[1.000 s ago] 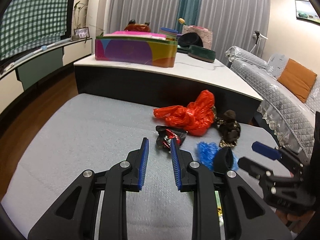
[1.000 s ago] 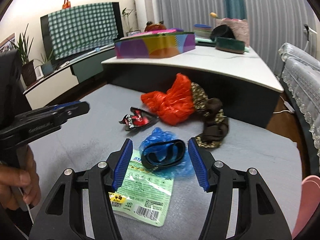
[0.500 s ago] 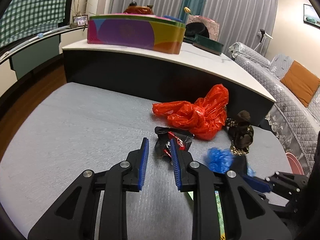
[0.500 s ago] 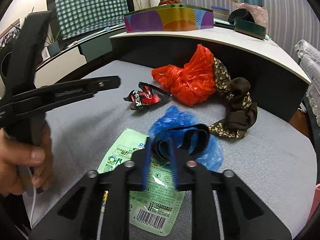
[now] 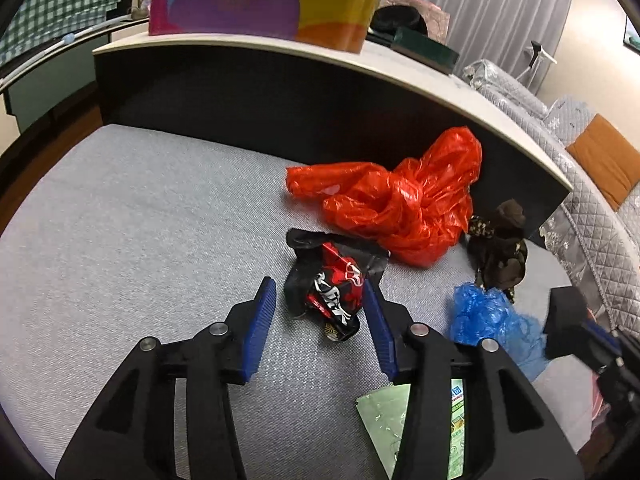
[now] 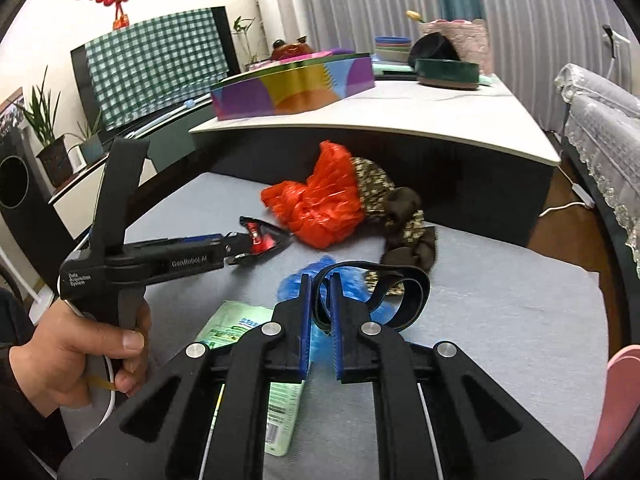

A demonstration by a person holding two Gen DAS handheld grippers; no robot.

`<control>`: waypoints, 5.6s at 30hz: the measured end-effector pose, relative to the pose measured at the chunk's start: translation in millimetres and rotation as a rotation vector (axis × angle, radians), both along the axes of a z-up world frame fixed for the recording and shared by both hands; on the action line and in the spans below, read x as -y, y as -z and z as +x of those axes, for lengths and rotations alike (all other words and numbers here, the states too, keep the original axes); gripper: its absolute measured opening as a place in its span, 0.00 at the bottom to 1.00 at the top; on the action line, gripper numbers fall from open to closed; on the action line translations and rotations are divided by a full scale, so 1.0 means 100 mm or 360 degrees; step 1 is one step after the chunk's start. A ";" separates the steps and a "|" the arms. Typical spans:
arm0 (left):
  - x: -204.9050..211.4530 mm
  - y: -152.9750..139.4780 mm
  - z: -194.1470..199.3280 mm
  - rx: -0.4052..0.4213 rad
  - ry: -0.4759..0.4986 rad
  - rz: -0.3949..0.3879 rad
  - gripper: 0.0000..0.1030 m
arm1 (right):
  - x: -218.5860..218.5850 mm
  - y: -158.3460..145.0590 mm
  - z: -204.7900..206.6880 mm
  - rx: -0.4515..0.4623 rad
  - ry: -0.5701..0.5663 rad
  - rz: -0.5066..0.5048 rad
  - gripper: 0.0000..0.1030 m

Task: Collect trash
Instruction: 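Grasp the black strap with the right gripper while the left grasps the black-red wrapper, then carry the strap and wrapper over the pink bin and open both grippers, then move both open grippers back over the blue bag and green packet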

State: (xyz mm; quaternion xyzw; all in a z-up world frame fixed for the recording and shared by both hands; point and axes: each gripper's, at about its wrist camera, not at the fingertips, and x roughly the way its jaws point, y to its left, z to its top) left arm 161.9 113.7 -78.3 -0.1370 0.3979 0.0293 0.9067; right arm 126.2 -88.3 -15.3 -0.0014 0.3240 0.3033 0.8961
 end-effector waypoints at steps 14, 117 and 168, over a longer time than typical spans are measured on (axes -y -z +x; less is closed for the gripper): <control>0.12 -0.24 -0.23 0.0115 0.0027 0.0092 0.28 | 0.40 -0.17 -0.03 0.0043 0.0187 -0.0003 0.09; 2.50 -0.87 -1.09 0.0417 0.0751 0.0151 0.28 | 3.09 -0.73 -1.25 0.0202 0.1093 -0.0102 0.09; 2.99 -0.79 -0.87 0.0327 0.0958 0.0187 0.39 | 3.34 -0.54 -0.86 0.0112 0.1157 -0.0039 0.55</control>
